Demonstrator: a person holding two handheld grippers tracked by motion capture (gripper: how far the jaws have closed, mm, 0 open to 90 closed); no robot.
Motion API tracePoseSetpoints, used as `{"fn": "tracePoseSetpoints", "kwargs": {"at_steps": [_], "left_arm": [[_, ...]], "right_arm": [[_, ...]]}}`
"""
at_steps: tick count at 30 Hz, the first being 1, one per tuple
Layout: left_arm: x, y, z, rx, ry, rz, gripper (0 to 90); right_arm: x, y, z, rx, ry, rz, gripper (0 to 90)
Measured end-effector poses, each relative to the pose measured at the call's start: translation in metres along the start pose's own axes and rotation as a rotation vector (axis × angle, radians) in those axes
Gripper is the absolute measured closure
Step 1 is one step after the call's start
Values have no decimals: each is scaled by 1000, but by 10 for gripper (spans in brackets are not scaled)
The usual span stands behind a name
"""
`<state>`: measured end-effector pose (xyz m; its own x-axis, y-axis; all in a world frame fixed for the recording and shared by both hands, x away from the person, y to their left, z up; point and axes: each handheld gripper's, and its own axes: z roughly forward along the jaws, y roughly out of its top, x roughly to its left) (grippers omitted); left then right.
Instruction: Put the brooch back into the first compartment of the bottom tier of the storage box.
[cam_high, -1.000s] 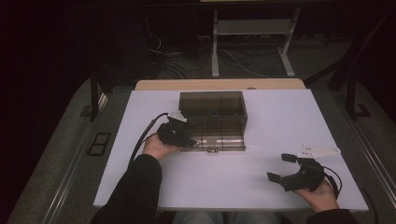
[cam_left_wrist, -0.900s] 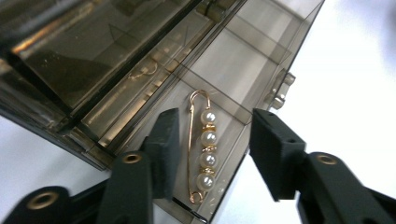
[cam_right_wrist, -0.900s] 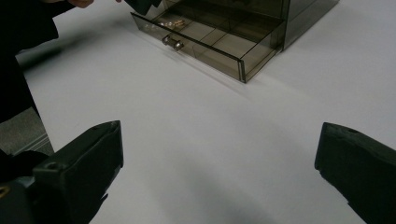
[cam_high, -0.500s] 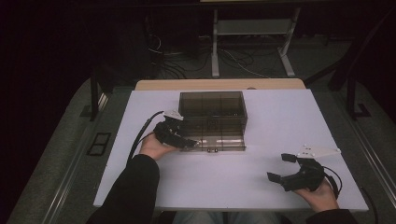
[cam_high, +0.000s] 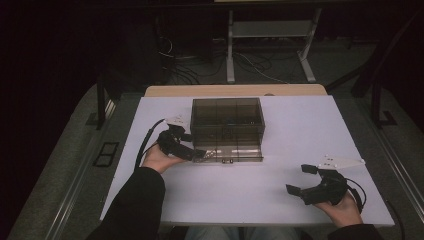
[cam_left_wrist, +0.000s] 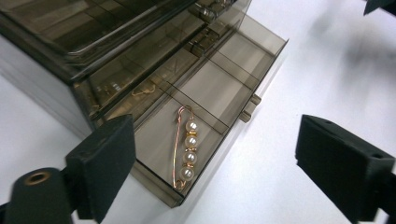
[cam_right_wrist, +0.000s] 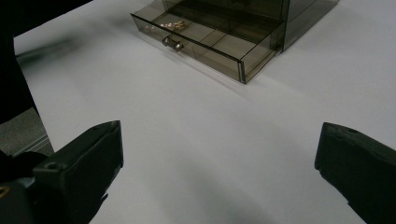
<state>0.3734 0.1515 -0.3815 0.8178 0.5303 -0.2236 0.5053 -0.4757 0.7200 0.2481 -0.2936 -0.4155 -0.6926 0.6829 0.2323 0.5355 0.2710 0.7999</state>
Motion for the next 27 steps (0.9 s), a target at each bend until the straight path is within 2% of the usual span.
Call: {"fn": "tracePoseSetpoints", "kwargs": {"at_steps": [3,12,27], "left_arm": [[-1,-4,-4,-10,25,-1,1],[-2,-17,-15,-40,40,-19,0],[-13,-33,-29,-91,68,-15,0]], "right_arm": [[0,0,0,-1,0,0,6],[0,0,0,0,-2,0,6],[0,0,-1,-1,-3,5,7]]}}
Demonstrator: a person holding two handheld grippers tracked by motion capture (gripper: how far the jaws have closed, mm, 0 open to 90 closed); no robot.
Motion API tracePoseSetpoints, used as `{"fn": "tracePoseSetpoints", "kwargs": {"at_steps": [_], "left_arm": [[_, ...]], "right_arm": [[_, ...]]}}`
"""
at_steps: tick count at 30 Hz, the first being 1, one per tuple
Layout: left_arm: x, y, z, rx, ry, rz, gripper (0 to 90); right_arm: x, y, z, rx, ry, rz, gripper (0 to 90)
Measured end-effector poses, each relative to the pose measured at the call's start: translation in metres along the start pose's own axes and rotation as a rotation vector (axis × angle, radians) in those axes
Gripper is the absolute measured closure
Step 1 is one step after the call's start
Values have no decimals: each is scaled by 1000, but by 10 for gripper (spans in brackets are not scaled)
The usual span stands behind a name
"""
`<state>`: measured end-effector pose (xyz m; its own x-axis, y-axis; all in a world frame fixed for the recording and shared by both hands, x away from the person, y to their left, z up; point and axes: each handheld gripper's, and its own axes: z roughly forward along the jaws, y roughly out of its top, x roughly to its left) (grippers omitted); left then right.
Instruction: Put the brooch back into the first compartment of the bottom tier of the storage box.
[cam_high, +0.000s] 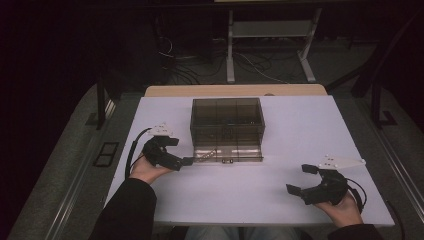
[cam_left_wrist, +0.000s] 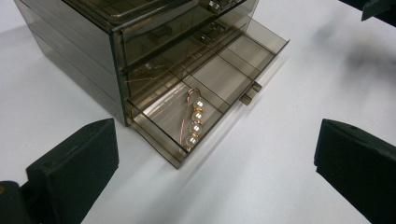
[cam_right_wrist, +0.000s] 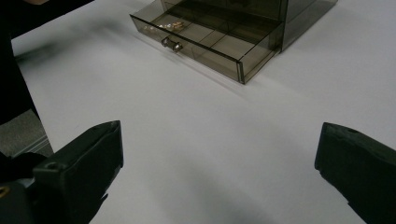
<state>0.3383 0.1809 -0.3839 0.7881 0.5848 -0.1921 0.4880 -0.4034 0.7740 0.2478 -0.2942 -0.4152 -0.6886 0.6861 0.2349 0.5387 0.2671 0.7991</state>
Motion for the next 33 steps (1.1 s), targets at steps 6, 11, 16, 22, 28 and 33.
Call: {"fn": "tracePoseSetpoints", "kwargs": {"at_steps": [6,11,16,22,28,33], "left_arm": [[-3,-8,-4,-13,8,9,0],[-6,-17,-7,-26,10,-2,0],[-9,-27,-8,-36,5,-15,0],[-14,-43,-7,-43,5,-21,0],[-20,-55,-4,-65,7,-27,0],[-26,-58,-3,-85,13,-22,0]], "right_arm": [[0,0,0,0,0,-2,7],[0,0,0,0,0,3,6],[0,0,0,-1,-1,0,6],[-1,0,0,-2,-1,-1,6],[0,0,0,0,0,3,6],[-1,0,-1,-2,-1,5,6]]}}
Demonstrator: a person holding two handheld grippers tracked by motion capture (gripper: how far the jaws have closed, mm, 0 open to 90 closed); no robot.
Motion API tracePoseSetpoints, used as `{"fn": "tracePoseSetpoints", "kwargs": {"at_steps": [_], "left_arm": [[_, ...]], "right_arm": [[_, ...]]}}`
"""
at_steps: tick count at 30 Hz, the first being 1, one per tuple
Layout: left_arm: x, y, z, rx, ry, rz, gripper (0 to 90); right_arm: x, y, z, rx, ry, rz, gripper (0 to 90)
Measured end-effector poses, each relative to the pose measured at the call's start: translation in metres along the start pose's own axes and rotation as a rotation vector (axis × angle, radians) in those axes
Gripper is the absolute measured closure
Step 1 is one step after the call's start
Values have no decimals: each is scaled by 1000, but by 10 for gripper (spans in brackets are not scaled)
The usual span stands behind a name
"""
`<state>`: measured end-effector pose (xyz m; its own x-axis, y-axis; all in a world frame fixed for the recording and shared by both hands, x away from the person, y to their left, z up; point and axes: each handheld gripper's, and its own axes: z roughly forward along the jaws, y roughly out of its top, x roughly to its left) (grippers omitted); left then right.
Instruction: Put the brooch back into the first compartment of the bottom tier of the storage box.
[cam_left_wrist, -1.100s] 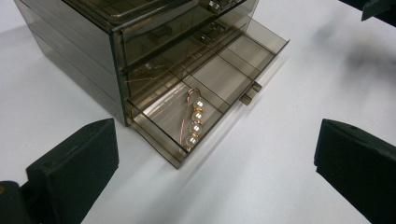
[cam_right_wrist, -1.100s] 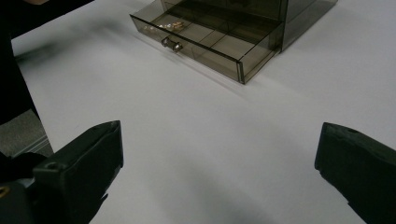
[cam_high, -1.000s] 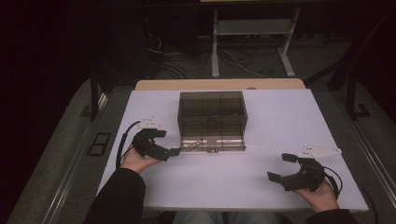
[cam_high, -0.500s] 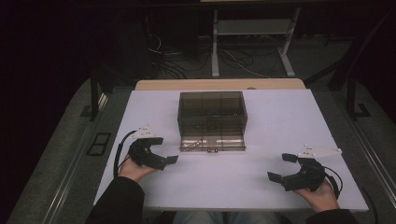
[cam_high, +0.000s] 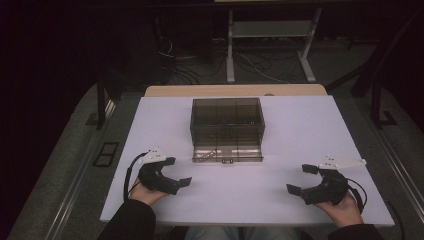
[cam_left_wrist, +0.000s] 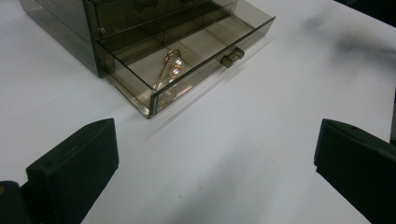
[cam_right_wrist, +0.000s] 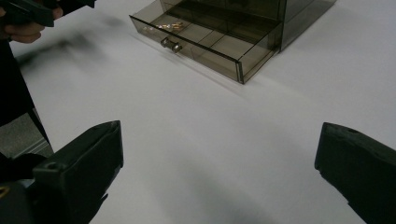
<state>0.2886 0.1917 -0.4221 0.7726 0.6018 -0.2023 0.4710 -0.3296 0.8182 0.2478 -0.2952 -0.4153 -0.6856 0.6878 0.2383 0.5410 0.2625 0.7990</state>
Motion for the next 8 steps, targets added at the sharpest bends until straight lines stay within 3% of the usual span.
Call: {"fn": "tracePoseSetpoints", "kwargs": {"at_steps": [8], "left_arm": [[-1,-5,0,-8,-12,11,0]], "right_arm": [[-1,0,-1,1,0,11,6]]}}
